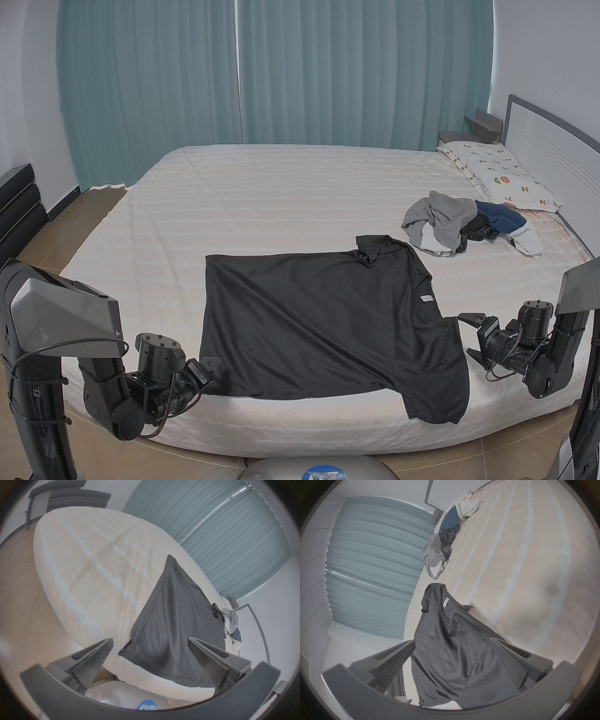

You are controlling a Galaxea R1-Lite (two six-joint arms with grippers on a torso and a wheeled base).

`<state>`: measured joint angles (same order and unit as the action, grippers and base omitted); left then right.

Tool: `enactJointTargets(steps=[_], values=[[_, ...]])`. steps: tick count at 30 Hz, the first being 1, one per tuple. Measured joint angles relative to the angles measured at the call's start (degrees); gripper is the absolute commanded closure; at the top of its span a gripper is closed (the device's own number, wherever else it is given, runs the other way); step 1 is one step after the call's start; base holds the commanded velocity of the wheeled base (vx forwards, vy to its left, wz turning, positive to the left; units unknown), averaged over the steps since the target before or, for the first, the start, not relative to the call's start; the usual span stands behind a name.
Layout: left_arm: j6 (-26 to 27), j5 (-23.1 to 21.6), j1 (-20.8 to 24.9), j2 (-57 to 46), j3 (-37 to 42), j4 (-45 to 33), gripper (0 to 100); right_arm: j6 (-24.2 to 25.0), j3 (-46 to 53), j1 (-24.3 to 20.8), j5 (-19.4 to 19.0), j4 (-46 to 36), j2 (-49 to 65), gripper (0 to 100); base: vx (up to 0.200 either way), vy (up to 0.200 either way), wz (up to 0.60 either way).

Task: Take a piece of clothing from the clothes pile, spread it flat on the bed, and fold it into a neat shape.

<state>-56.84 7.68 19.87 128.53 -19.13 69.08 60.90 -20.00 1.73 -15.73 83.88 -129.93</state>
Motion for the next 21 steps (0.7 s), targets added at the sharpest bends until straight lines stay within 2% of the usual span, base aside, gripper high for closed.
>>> enactJointTargets(steps=[8, 9, 14, 21], values=[[0.68, 0.04, 0.49, 1.82, -1.07, 0.0, 0, 0.0, -0.02, 0.0, -0.04, 0.04, -0.2, 0, 0.0, 0.0, 0.0], [1.07, 0.04, 0.39, 2.04, -1.27, -0.02, 100, 0.0, -0.02, -0.02, -0.01, 0.06, -0.17, 0, 0.0, 0.0, 0.0], [2.46, 0.3, 0.52, 2.93, -1.46, 0.0, 100, -0.8, 0.66, -0.61, 0.11, -0.02, 0.16, 0, 0.0, 0.0, 0.0], [2.99, 1.21, 1.02, 3.19, -0.02, -0.06, 100, -5.46, 2.01, -1.21, 0.23, -0.68, 0.57, 0, 0.0, 0.0, 0.0]])
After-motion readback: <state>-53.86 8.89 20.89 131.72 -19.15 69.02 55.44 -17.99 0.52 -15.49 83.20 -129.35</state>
